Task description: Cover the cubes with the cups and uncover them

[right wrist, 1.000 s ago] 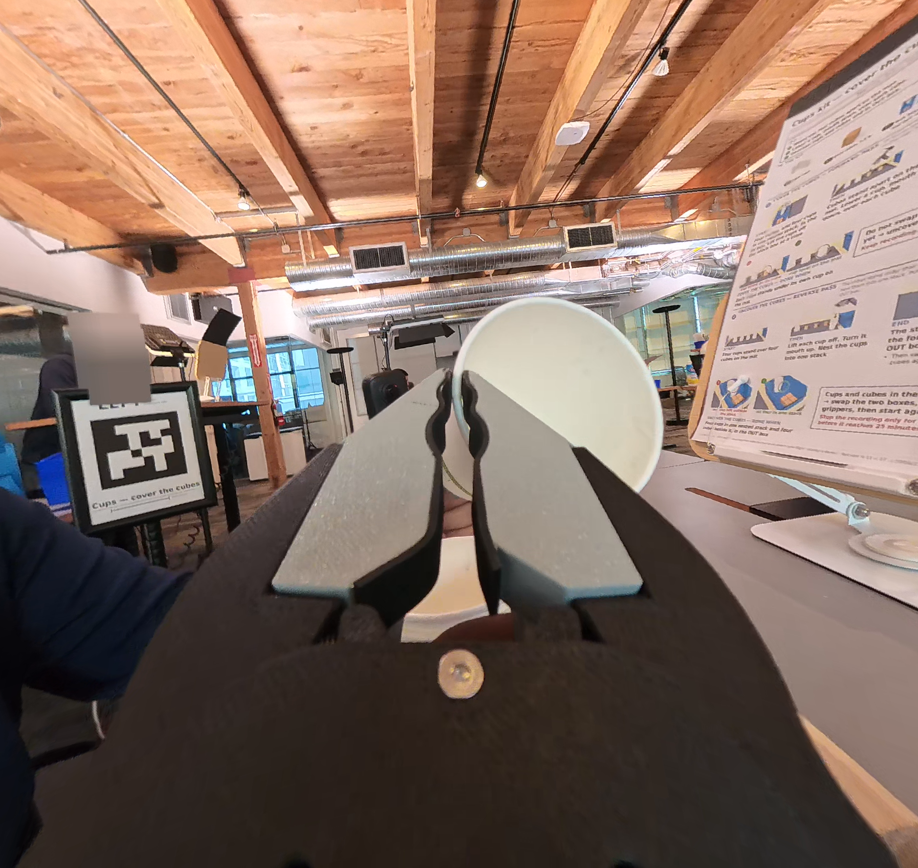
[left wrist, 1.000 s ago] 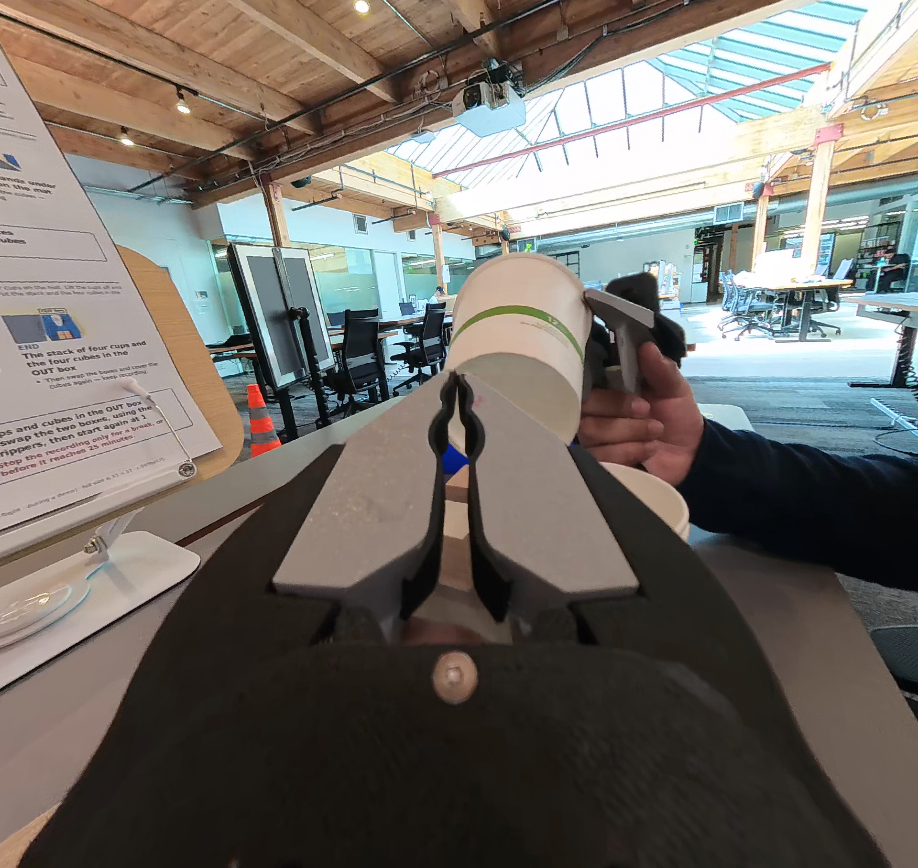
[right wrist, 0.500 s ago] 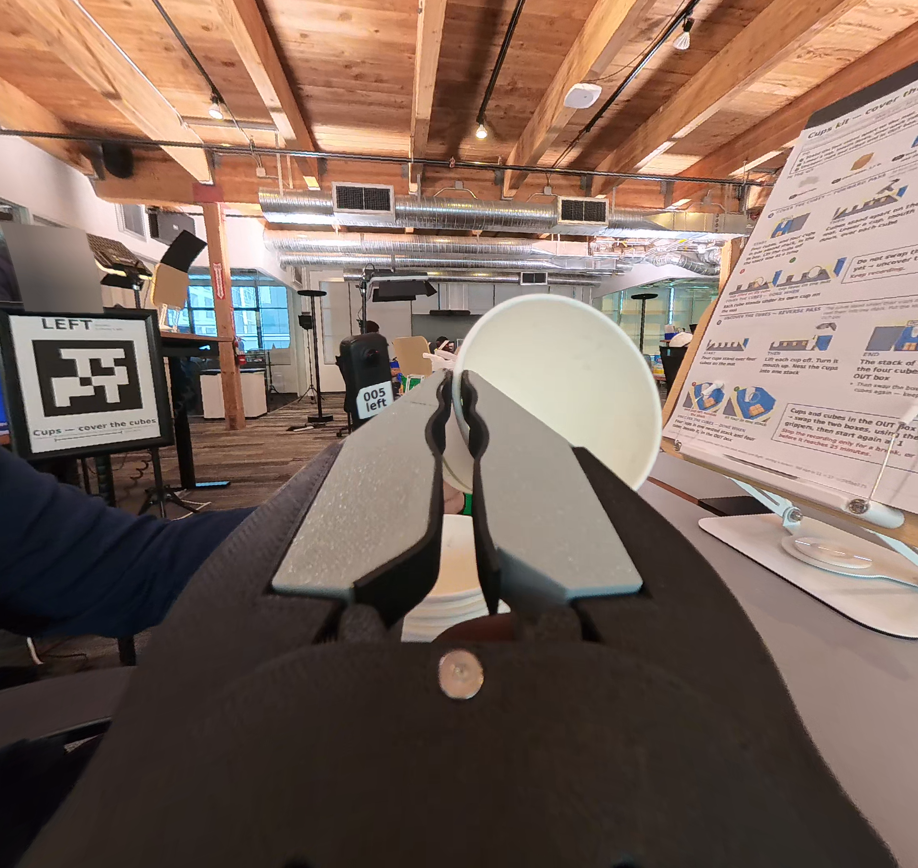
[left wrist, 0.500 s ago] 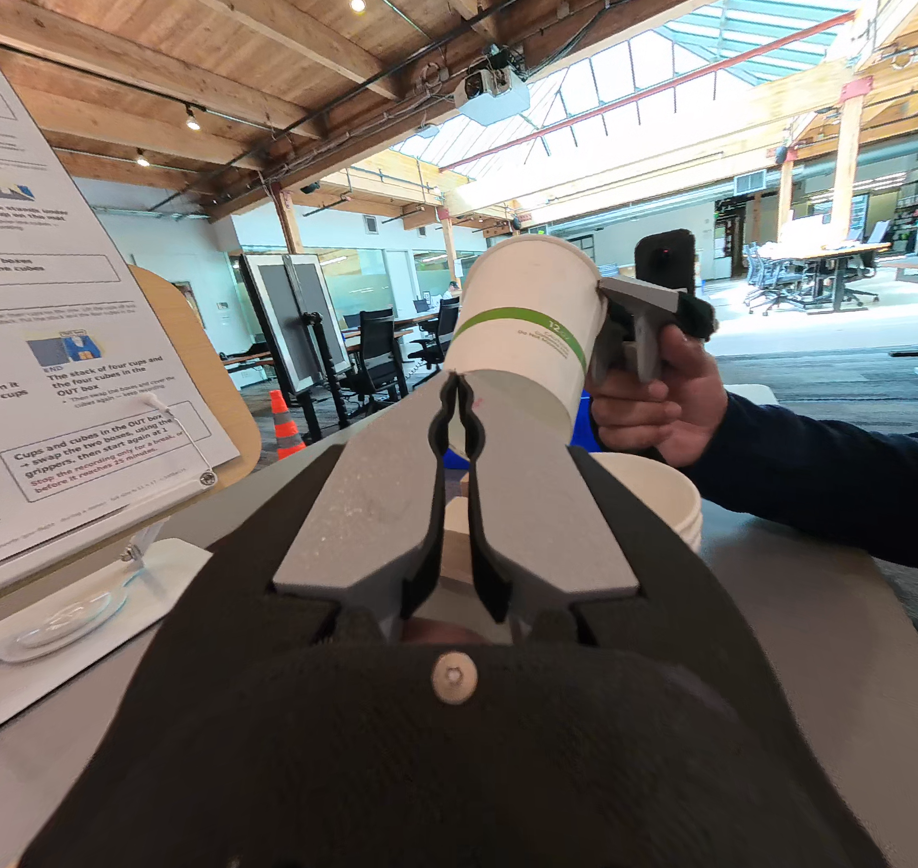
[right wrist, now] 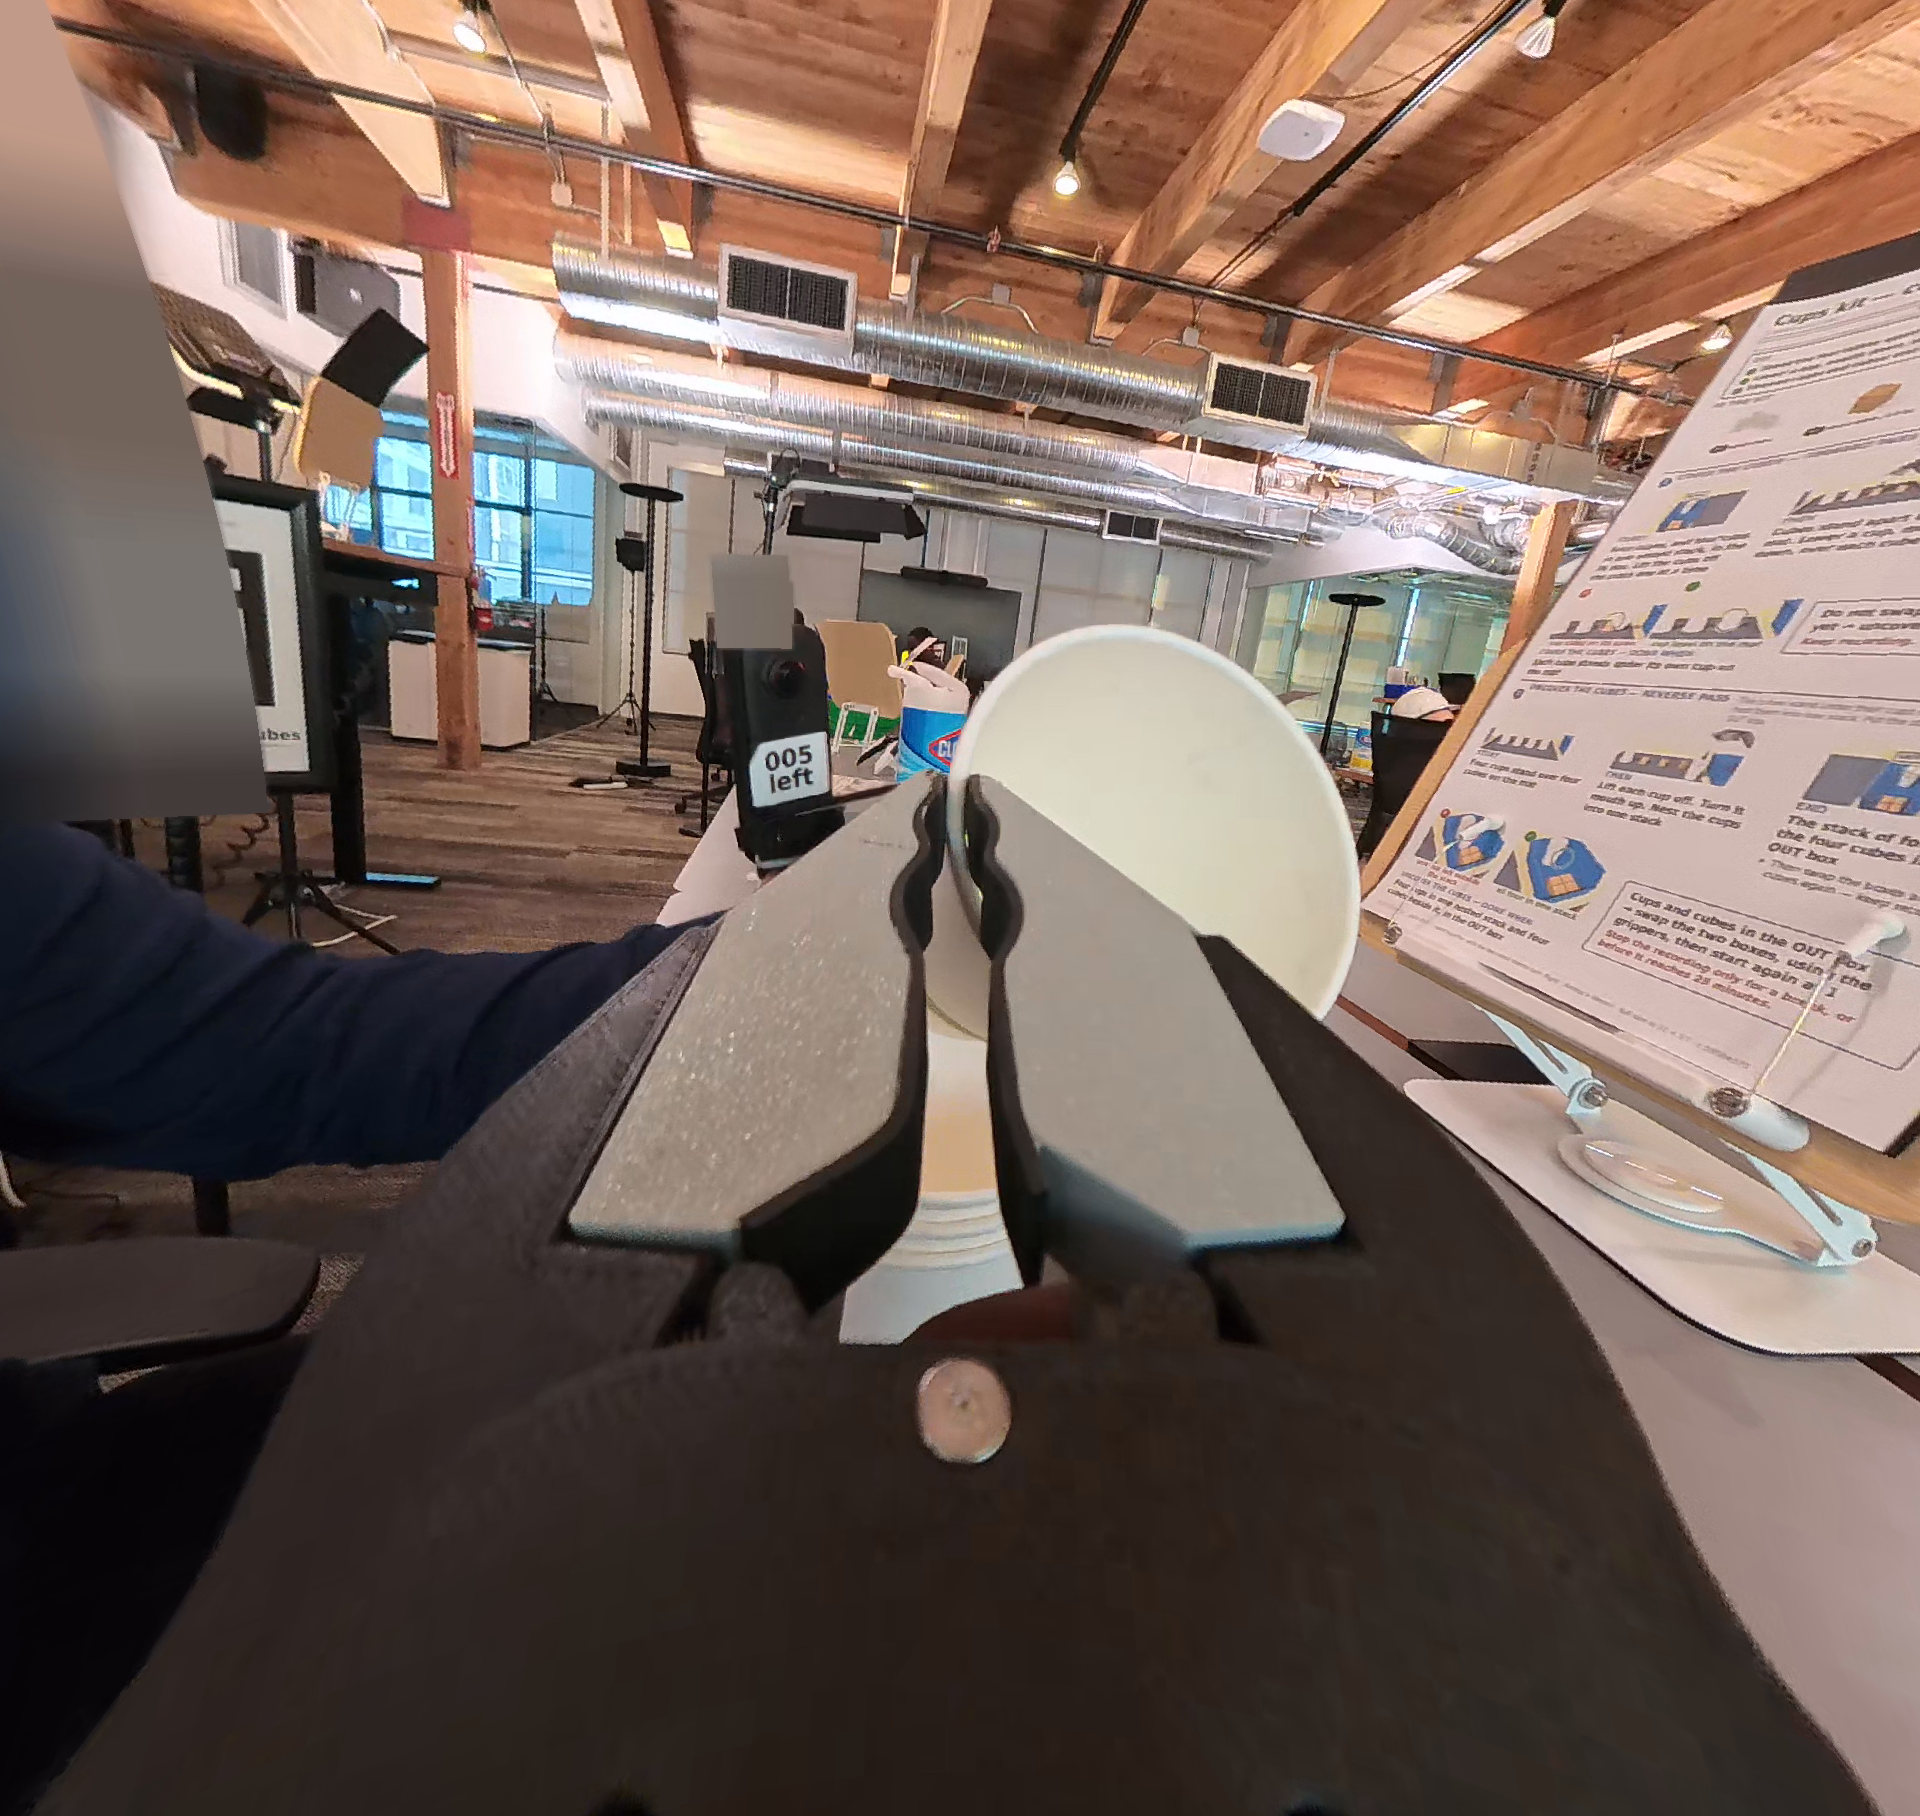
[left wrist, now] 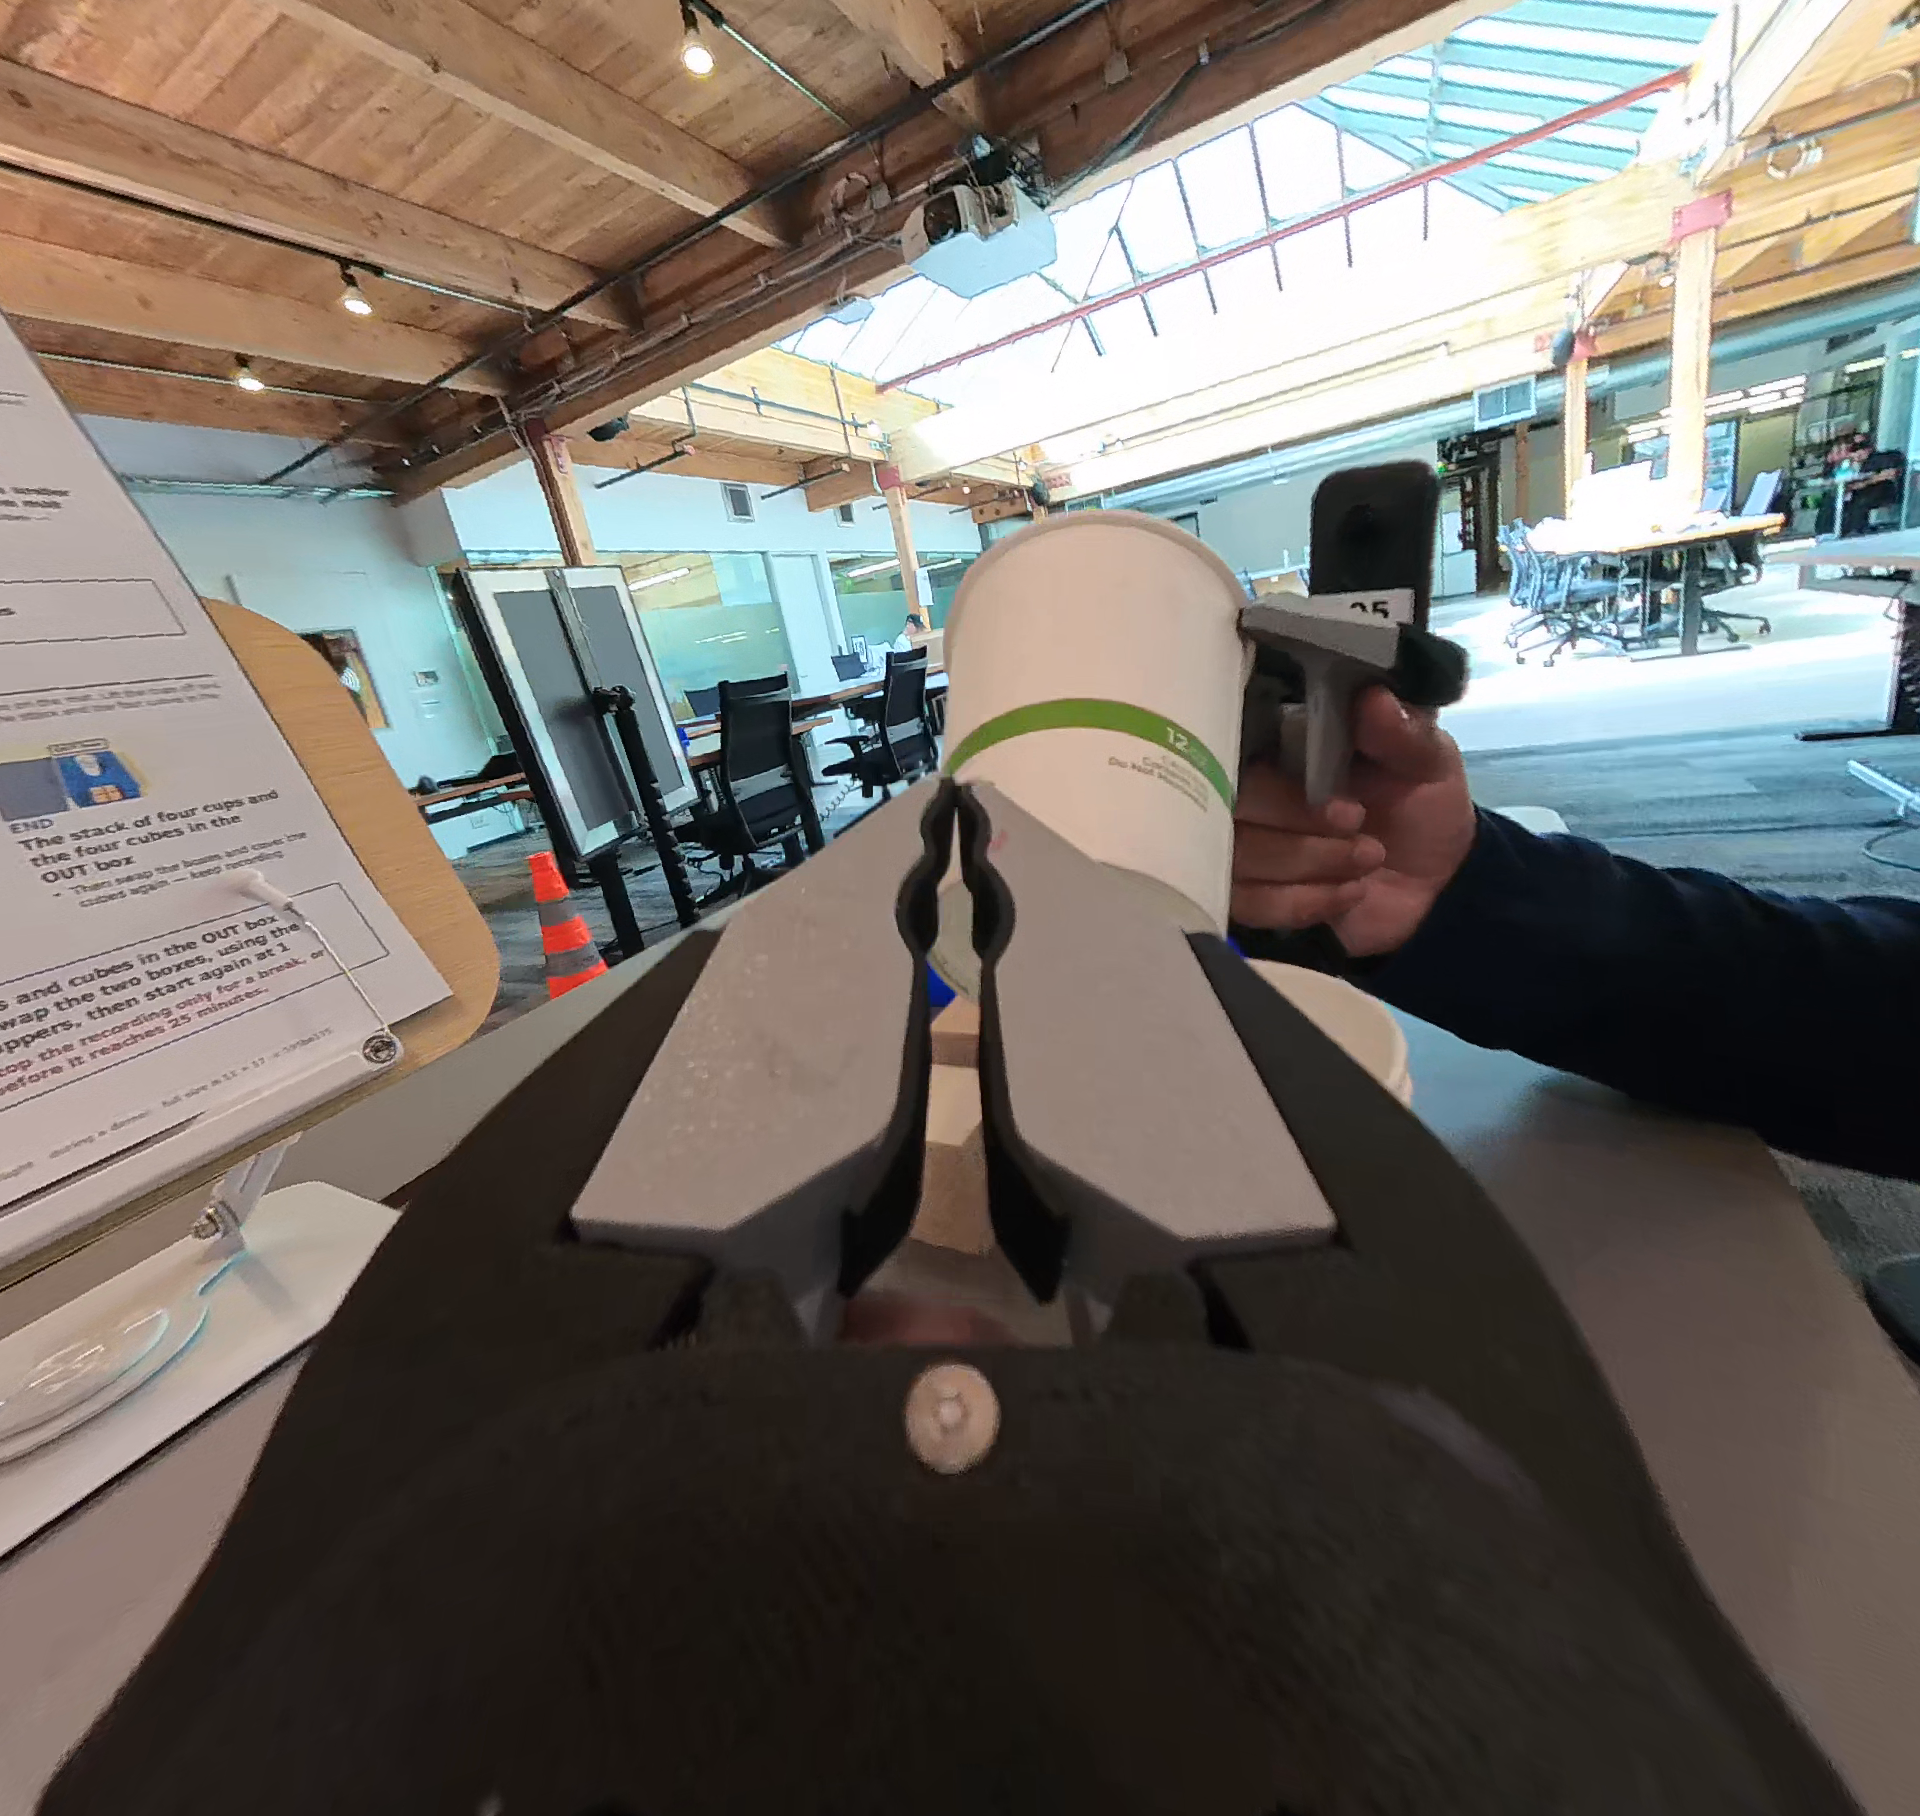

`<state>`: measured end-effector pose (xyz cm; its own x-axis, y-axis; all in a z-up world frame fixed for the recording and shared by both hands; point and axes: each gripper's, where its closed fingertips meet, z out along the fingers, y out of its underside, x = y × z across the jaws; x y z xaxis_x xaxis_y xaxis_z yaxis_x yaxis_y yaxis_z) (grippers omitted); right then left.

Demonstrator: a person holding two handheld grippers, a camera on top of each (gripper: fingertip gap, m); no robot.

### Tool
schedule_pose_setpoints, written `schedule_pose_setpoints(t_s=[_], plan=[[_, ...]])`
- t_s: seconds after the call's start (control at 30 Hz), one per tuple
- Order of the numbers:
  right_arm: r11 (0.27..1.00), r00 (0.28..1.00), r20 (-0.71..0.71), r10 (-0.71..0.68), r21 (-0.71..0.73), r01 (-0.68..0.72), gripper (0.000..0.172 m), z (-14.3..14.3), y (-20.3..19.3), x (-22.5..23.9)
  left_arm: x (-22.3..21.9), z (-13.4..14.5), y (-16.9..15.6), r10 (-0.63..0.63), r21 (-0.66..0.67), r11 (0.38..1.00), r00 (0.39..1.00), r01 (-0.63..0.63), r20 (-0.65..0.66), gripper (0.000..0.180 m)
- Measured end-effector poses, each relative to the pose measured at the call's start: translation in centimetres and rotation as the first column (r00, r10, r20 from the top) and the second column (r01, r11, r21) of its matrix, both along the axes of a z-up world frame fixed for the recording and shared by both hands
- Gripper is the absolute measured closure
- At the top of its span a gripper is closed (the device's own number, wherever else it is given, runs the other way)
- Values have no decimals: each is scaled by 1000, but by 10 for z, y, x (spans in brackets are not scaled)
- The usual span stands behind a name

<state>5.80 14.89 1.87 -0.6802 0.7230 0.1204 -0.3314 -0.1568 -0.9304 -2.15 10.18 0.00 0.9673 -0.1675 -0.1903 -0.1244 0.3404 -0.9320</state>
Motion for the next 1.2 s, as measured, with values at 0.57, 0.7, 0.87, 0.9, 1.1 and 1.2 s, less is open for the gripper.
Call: schedule_pose_setpoints(t_s=[0.57, 0.7, 0.87, 0.9, 1.1, 1.2], plan=[[997, 996, -44, -72, 6, 72, 172, 5, 2, 1, 11, -17, 12, -7, -76, 997, 998, 2, -63, 180], [992, 991, -70, -112, 49, 116, 172, 3, -3, -1, 8, -18, 13, 0, -85, 996, 999, -5, -53, 180], [975, 977, -134, -168, 127, 185, 172, 2, -8, 2, 7, -20, 14, 24, -85, 996, 997, -31, -76, 180], [973, 976, -140, -167, 139, 187, 172, 2, -10, 3, 7, -20, 14, 26, -82, 996, 996, -33, -82, 180], [962, 971, -154, -183, 176, 210, 172, 1, -9, 5, 9, -20, 14, 17, -87, 996, 996, -25, -83, 180], [962, 974, -142, -178, 184, 203, 172, -1, -9, 5, 9, -20, 14, 19, -84, 996, 996, -26, -87, 180]])
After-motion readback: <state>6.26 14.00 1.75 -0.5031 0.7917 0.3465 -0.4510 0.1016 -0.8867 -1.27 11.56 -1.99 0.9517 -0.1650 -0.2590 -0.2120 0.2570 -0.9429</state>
